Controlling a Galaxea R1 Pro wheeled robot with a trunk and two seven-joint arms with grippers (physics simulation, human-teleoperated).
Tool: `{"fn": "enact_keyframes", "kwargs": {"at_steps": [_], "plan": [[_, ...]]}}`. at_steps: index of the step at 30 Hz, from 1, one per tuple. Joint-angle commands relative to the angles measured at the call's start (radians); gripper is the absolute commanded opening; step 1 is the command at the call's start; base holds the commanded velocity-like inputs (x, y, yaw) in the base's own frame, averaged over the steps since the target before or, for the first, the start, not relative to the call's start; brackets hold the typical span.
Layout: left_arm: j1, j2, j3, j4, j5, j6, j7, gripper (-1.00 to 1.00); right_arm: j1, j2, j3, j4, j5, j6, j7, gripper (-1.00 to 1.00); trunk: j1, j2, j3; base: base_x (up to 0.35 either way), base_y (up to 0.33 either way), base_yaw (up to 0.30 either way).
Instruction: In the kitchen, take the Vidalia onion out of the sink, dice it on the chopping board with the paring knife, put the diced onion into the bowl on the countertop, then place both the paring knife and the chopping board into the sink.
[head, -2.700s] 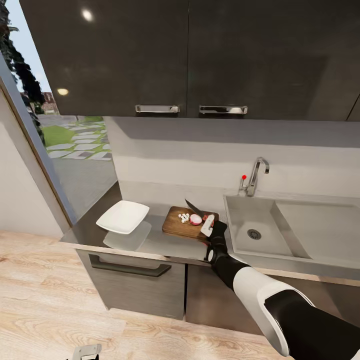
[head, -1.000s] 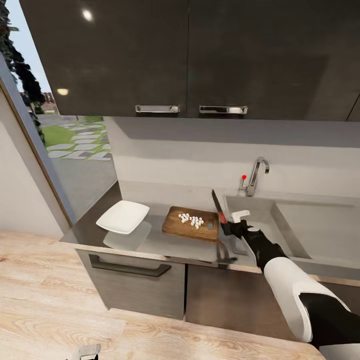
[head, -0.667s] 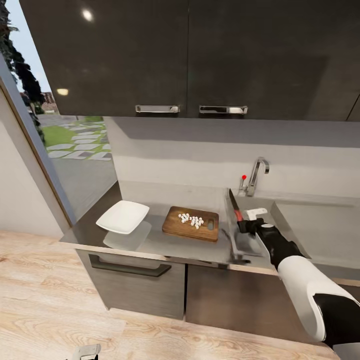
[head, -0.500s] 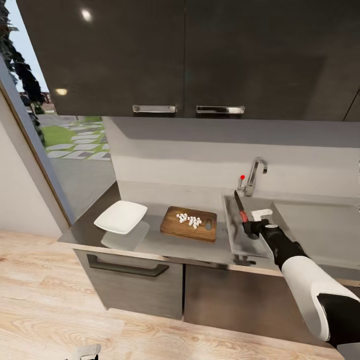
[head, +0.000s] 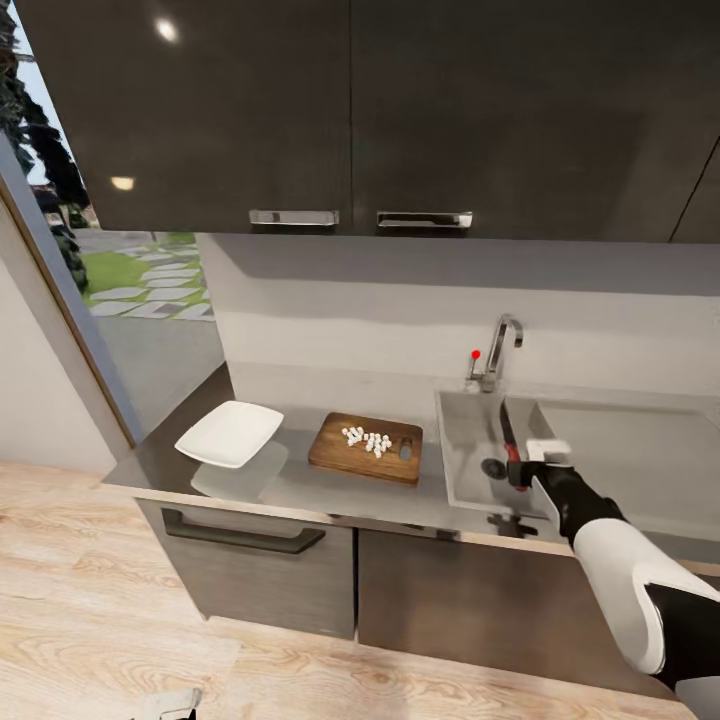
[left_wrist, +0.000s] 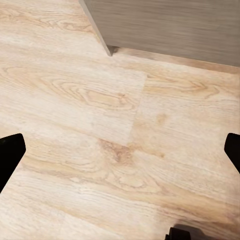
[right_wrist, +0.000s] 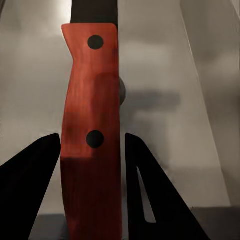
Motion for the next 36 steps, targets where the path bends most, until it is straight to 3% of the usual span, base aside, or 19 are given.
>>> {"fn": "enact_keyframes", "kwargs": {"at_steps": [1,16,20,30,33,36], "plan": [[-0.001,-0.001,-0.008,0.003,0.005,-0.005,0.001,1.0,-0.001,0.001,-0.007,0.005,0.01,0.005,0.002,-1.0,0.0,-0.002,-0.002,0.0,0.0,0.0],[-0.001,-0.001,-0.008,0.003,0.005,-0.003,0.001,1.0,-0.001,0.005,-0.007,0.035,0.009,0.007,0.0,-1.0,0.0,-0.002,-0.002,0.099,0.0,0.0],[-0.001,-0.001,-0.008,0.003,0.005,0.073,-0.002,1.0,-0.001,0.006,-0.008,0.035,0.008,0.036,0.0,-1.0,0.0,-0.002,0.001,0.002,0.0,-0.128],[-0.001,-0.001,-0.008,0.003,0.004,0.093,-0.004,1.0,-0.001,0.01,-0.006,0.036,0.007,0.042,0.0,-1.0,0.0,-0.002,0.012,0.0,0.0,-0.179],[0.001,0.016,-0.008,0.003,0.006,0.13,-0.005,1.0,-0.001,0.015,-0.006,0.036,0.008,0.042,0.0,-1.0,0.0,-0.002,0.012,0.0,0.0,-0.022],[0.05,0.026,-0.008,0.003,0.005,0.155,-0.026,1.0,-0.001,0.018,-0.006,0.036,0.008,0.042,-0.001,-1.0,0.0,-0.002,0.012,0.0,0.0,-0.005]]}}
